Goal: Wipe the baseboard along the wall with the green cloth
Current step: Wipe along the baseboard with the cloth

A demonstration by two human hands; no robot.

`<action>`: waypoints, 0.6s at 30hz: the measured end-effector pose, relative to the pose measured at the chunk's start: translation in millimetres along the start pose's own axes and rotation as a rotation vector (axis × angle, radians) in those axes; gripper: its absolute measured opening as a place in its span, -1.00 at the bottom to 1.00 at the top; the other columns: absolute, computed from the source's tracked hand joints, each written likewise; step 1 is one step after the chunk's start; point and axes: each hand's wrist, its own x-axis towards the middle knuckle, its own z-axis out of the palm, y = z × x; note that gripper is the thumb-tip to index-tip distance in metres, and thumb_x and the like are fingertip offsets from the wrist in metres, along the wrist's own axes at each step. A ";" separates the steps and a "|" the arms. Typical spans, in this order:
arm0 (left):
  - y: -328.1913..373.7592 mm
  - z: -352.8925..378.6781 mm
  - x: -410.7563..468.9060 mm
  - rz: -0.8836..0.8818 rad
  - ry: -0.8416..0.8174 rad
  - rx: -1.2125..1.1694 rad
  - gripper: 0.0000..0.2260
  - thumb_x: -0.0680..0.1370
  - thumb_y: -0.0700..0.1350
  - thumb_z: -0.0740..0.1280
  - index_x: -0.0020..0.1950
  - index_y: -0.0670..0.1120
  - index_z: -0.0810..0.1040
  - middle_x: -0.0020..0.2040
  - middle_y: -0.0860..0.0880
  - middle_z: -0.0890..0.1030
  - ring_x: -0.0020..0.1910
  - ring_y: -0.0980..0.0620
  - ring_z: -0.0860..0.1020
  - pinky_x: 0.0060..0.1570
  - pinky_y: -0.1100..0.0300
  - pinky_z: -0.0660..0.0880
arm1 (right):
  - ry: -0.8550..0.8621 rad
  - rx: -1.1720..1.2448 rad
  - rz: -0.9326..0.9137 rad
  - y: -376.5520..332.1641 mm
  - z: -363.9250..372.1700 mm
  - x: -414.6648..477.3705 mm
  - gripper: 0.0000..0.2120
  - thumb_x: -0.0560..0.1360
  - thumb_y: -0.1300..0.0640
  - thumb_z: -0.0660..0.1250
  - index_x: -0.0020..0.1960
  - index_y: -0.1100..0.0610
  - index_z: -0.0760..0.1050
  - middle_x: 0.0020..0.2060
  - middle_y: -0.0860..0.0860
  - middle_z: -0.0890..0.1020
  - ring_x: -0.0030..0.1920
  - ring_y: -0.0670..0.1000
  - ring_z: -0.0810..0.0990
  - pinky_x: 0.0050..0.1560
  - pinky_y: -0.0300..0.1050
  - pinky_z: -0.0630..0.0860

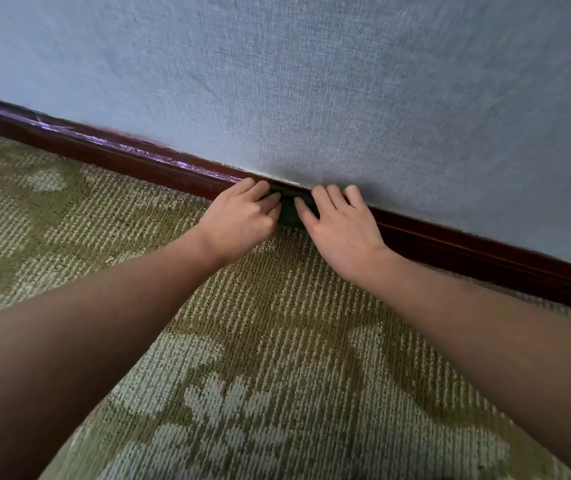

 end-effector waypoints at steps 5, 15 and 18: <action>-9.4 -4.4 1.4 0.000 0.075 0.061 -0.84 0.40 -0.23 0.29 -0.15 -0.18 0.67 -0.14 -0.07 0.68 -0.18 -0.03 0.59 -0.20 0.18 0.49 | 0.037 0.014 0.019 3.2 -4.1 6.6 -0.47 0.55 0.18 0.11 0.47 0.17 0.05 0.23 0.17 0.29 0.23 0.17 0.29 0.23 0.05 0.19; -7.0 2.1 -4.3 -0.059 0.036 -0.058 -0.85 0.29 -0.28 0.50 -0.16 -0.23 0.67 -0.13 -0.12 0.69 -0.19 -0.08 0.60 -0.23 0.18 0.50 | 0.009 0.022 -0.013 -6.3 0.1 14.7 -0.47 0.58 0.17 0.08 0.49 0.15 -0.03 0.30 0.17 0.24 0.30 0.17 0.22 0.29 0.06 0.13; -8.1 1.2 -3.6 -0.095 0.013 -0.109 -0.81 0.23 -0.35 0.52 -0.19 -0.26 0.67 -0.14 -0.15 0.69 -0.20 -0.11 0.61 -0.25 0.16 0.51 | -0.009 0.030 -0.009 -7.4 0.2 17.0 -0.48 0.58 0.17 0.08 0.49 0.16 -0.01 0.30 0.17 0.24 0.30 0.18 0.22 0.30 0.06 0.12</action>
